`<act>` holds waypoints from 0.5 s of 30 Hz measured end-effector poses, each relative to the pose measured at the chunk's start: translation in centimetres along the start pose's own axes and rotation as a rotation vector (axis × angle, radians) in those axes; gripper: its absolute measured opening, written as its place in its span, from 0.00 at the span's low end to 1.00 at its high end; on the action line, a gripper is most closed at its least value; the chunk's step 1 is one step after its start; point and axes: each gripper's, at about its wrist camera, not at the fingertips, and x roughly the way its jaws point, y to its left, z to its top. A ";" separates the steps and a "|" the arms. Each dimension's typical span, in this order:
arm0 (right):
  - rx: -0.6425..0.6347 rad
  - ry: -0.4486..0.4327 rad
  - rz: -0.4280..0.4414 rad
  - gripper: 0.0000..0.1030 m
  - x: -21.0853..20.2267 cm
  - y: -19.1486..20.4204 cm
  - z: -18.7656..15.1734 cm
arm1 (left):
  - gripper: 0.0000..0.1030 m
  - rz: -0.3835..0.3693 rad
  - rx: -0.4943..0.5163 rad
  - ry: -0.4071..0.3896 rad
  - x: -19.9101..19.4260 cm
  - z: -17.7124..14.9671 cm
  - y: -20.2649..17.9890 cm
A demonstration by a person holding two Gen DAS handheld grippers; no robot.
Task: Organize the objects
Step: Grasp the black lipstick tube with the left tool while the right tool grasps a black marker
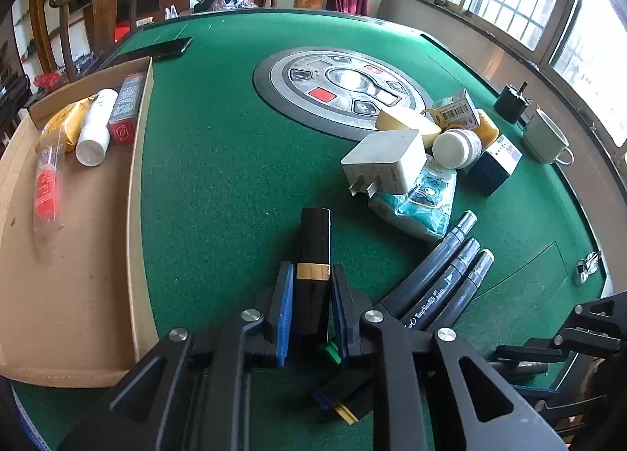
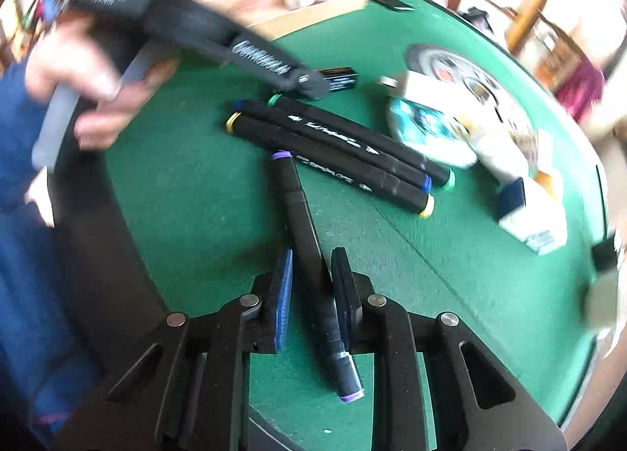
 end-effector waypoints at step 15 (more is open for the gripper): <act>0.117 -0.024 -0.027 0.20 -0.4 -0.4 -0.6 | 0.16 0.067 0.066 -0.030 0.2 -0.2 -1.1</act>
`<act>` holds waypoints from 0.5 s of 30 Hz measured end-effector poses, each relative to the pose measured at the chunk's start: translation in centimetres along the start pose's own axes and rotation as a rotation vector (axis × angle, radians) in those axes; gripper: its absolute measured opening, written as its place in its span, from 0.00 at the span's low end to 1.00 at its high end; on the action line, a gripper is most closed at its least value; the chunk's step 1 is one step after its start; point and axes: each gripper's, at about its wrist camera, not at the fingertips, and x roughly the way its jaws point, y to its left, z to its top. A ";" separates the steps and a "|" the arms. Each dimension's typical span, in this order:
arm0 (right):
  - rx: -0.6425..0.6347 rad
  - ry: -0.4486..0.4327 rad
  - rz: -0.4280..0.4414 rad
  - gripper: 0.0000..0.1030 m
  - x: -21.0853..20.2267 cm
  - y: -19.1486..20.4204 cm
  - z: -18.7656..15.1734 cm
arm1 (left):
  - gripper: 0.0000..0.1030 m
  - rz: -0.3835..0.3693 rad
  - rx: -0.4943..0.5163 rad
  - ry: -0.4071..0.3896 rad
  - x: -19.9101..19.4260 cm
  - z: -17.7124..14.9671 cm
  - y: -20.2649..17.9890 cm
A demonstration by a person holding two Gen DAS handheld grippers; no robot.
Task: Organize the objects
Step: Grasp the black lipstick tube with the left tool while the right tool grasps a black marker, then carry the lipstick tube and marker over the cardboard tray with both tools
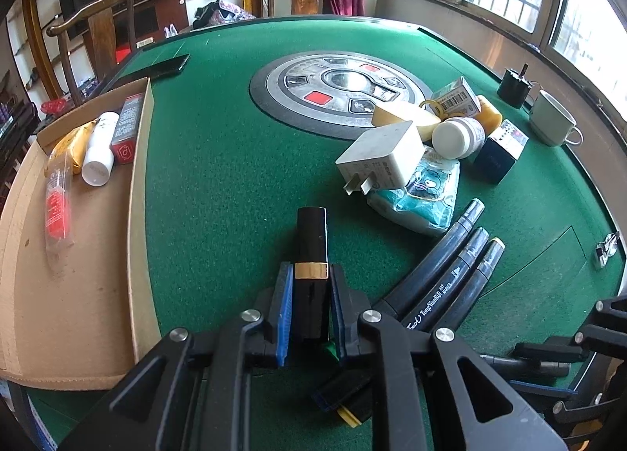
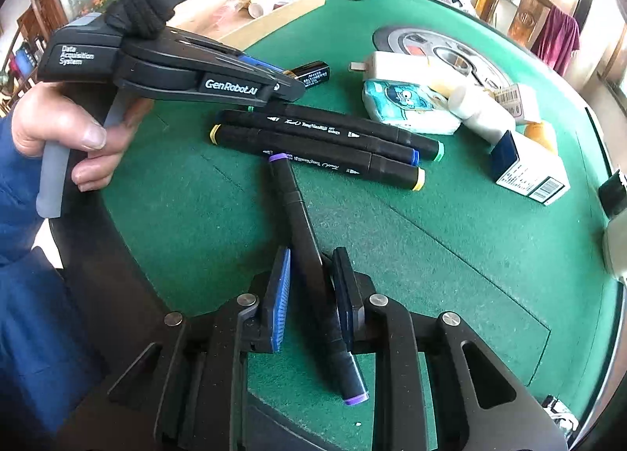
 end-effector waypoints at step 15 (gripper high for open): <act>0.192 -0.120 0.053 0.14 -2.0 0.4 0.5 | 0.16 -0.165 -0.096 -0.048 -2.4 0.0 1.4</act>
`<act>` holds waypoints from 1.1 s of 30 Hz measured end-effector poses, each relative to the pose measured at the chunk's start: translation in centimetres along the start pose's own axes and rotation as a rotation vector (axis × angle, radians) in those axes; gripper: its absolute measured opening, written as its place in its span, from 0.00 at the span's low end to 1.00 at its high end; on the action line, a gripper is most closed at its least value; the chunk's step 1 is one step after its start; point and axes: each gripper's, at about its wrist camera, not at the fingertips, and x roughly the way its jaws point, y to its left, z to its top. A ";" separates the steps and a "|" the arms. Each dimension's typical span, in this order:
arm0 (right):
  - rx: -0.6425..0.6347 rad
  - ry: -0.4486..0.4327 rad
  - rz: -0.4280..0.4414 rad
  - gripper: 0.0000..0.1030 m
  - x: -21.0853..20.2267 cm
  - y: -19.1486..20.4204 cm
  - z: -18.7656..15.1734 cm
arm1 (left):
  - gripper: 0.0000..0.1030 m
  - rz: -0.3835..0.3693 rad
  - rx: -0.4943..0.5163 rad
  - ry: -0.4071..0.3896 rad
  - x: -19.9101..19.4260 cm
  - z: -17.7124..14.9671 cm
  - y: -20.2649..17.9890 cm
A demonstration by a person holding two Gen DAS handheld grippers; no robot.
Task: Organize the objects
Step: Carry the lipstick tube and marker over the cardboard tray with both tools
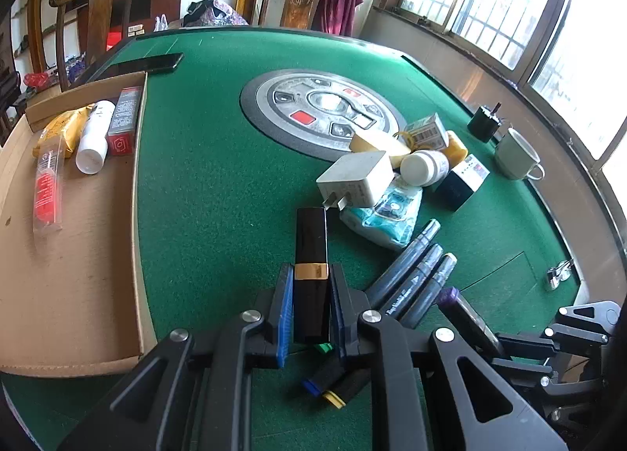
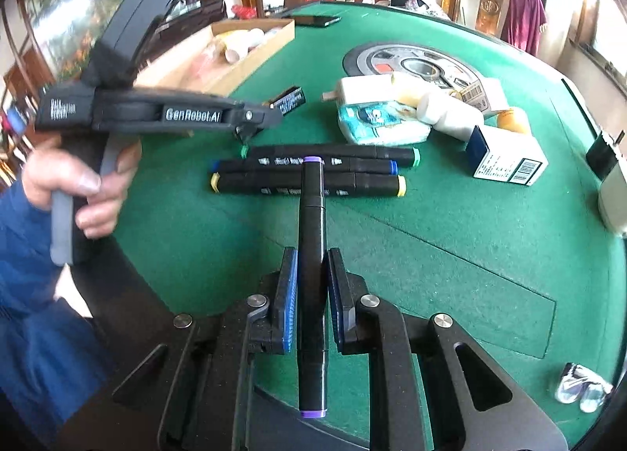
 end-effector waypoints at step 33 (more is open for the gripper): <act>0.069 0.012 0.247 0.14 7.7 11.2 16.6 | 0.16 0.118 -0.329 -0.147 -9.8 2.1 21.8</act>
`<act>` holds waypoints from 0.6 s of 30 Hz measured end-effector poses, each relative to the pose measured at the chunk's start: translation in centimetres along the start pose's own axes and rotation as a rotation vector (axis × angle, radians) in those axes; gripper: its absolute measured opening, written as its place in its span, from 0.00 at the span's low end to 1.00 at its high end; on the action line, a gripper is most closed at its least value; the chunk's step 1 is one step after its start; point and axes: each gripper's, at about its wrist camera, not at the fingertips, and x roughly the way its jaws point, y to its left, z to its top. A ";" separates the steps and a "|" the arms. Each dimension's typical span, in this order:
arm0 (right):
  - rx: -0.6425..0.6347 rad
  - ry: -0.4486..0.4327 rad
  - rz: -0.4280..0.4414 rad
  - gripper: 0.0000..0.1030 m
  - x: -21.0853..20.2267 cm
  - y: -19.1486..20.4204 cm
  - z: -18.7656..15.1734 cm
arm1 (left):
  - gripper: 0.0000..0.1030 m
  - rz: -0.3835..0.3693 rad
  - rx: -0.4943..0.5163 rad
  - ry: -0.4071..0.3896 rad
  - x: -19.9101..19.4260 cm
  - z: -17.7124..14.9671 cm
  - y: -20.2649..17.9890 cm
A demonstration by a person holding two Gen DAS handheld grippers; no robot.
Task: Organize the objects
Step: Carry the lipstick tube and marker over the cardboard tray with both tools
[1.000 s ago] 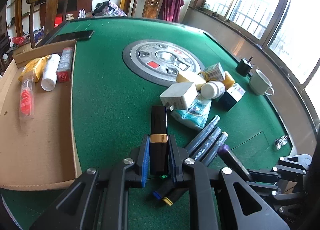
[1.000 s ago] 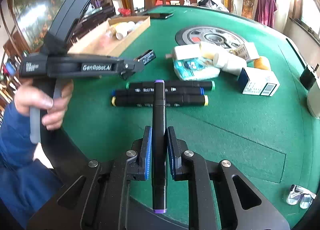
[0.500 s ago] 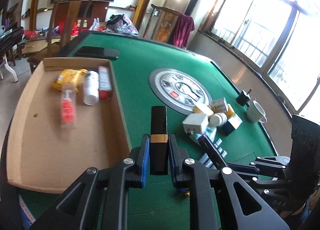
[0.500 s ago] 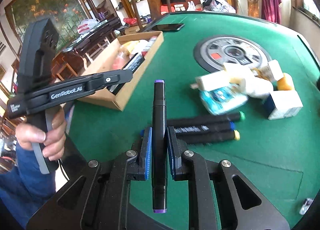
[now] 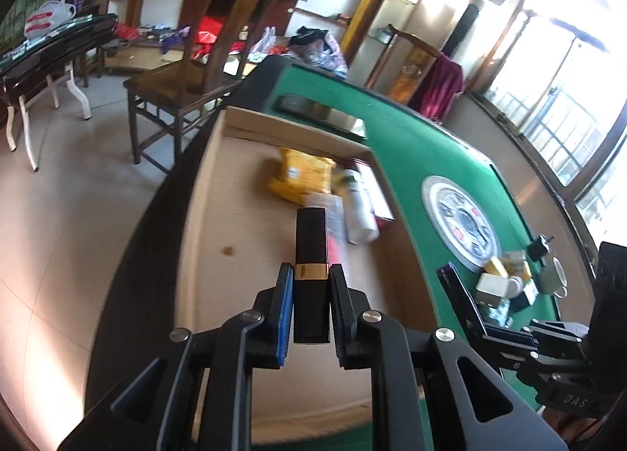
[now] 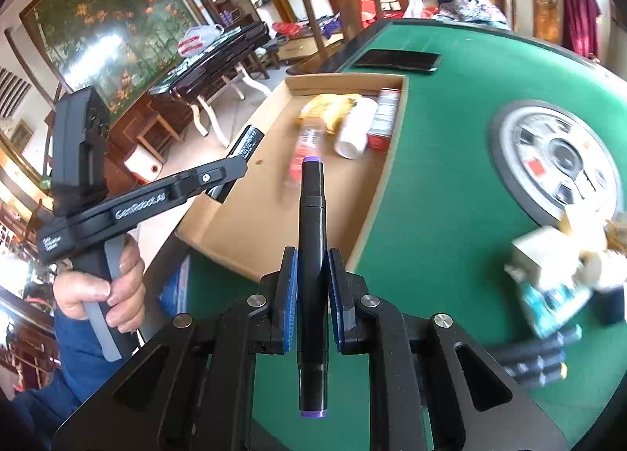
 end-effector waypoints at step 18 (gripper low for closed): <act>0.142 0.073 -0.056 0.14 9.2 -1.1 5.2 | 0.16 0.124 -0.015 0.137 7.3 4.8 2.6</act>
